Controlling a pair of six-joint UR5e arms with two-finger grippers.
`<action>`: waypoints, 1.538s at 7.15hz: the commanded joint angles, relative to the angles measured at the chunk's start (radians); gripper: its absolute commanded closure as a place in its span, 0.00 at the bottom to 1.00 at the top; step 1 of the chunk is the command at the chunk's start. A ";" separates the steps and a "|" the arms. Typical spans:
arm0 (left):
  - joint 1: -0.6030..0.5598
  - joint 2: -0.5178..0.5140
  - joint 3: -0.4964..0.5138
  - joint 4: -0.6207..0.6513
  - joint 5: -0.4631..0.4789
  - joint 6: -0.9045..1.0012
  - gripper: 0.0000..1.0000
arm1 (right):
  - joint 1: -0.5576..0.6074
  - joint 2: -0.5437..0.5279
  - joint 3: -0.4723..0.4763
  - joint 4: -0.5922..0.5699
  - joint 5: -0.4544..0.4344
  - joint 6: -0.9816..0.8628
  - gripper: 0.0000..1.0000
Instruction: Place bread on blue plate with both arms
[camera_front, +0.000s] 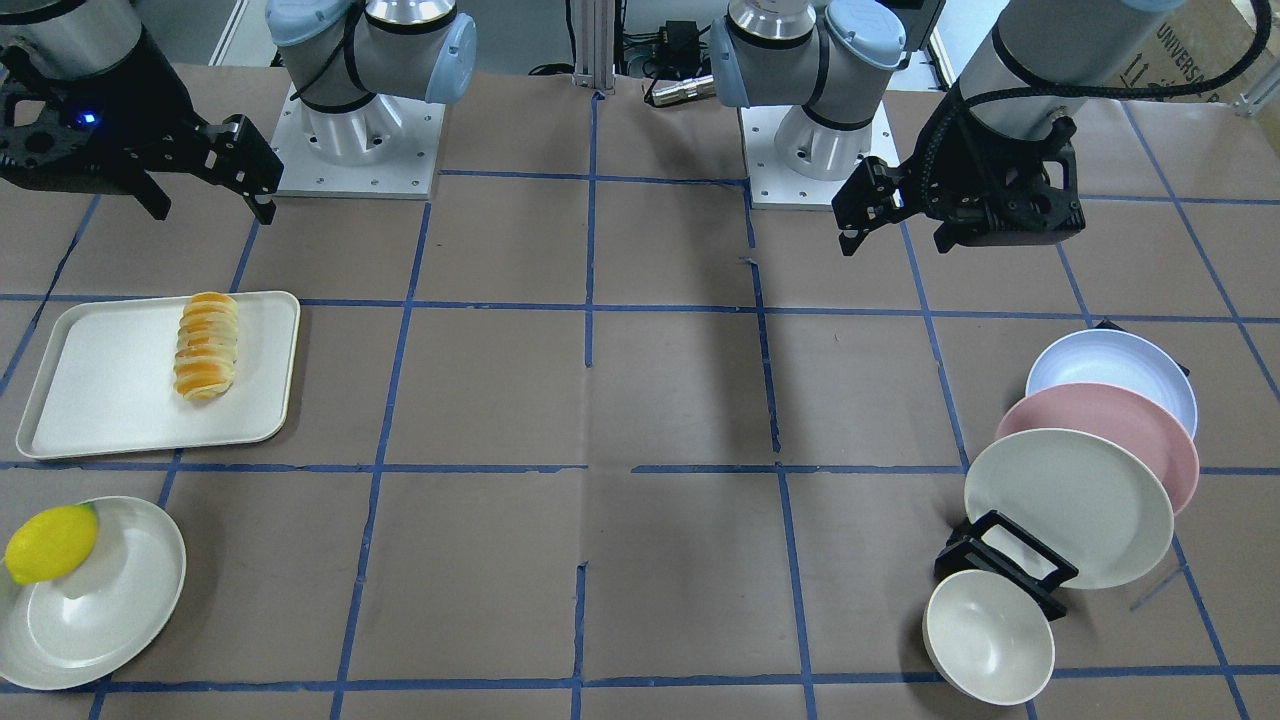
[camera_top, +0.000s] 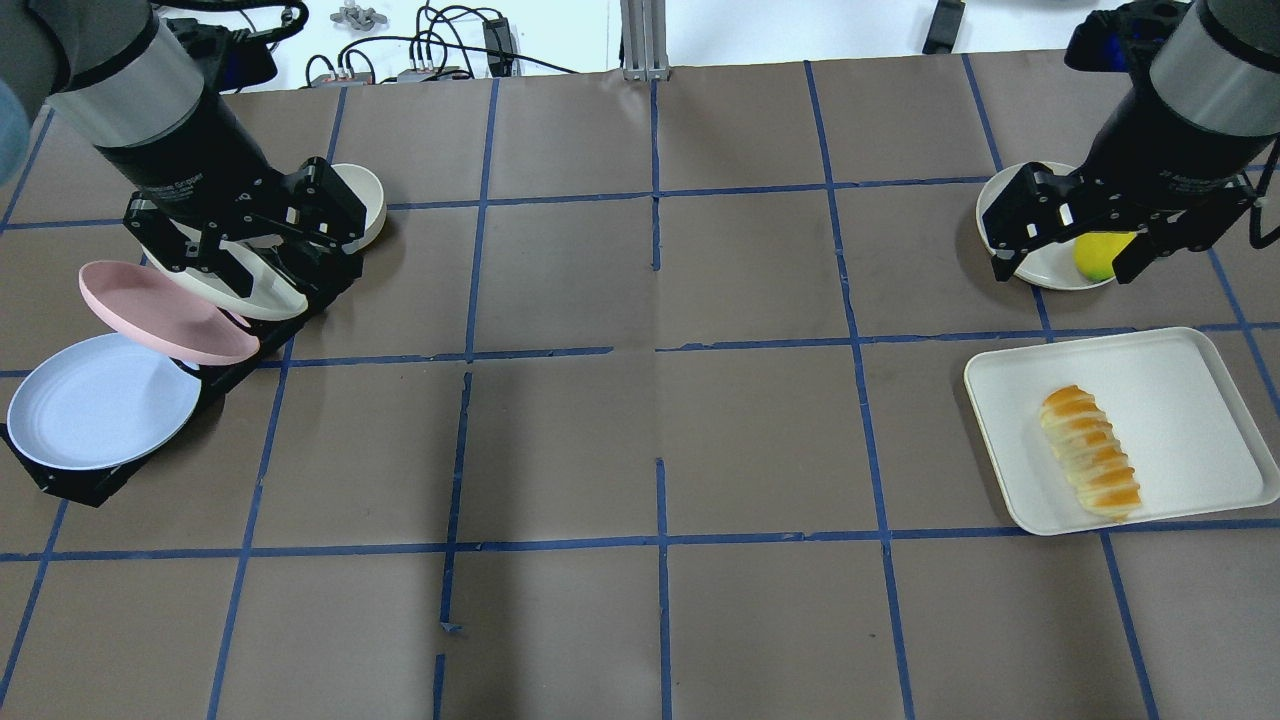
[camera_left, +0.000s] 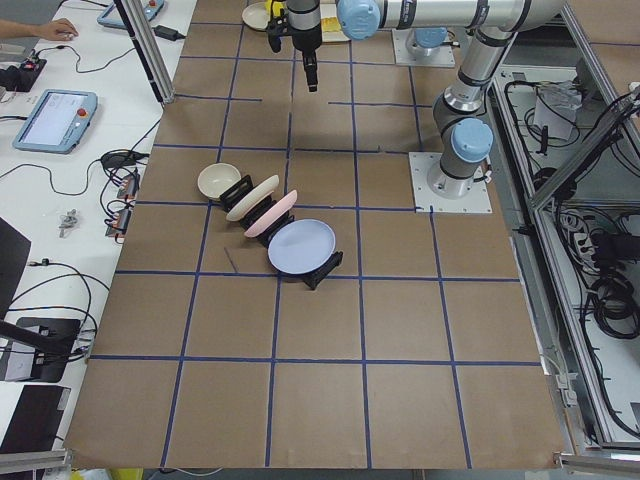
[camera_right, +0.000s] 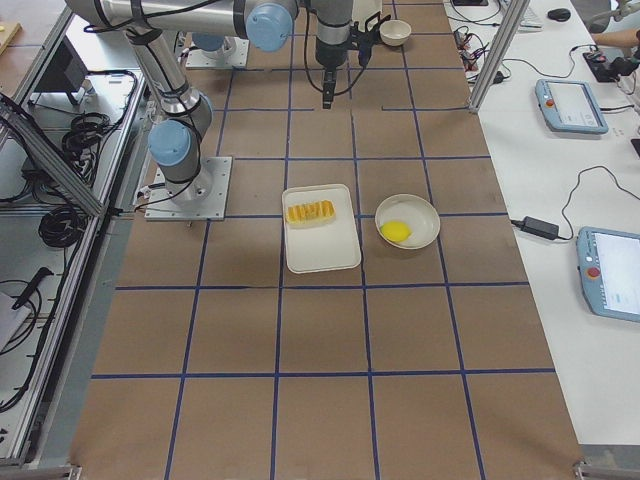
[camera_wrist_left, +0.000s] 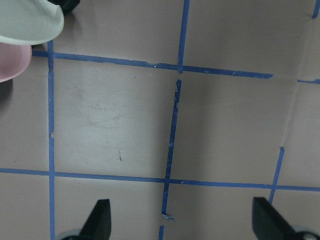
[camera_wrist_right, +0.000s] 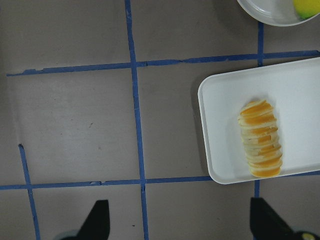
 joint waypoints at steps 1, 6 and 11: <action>0.003 0.012 0.003 0.000 -0.009 -0.003 0.00 | -0.001 0.006 0.002 0.000 -0.002 -0.005 0.00; -0.003 0.047 -0.037 -0.011 -0.031 -0.024 0.00 | -0.027 0.024 0.043 -0.053 -0.062 -0.088 0.02; -0.005 0.053 -0.031 -0.026 -0.071 -0.035 0.00 | -0.291 0.039 0.506 -0.629 -0.057 -0.581 0.10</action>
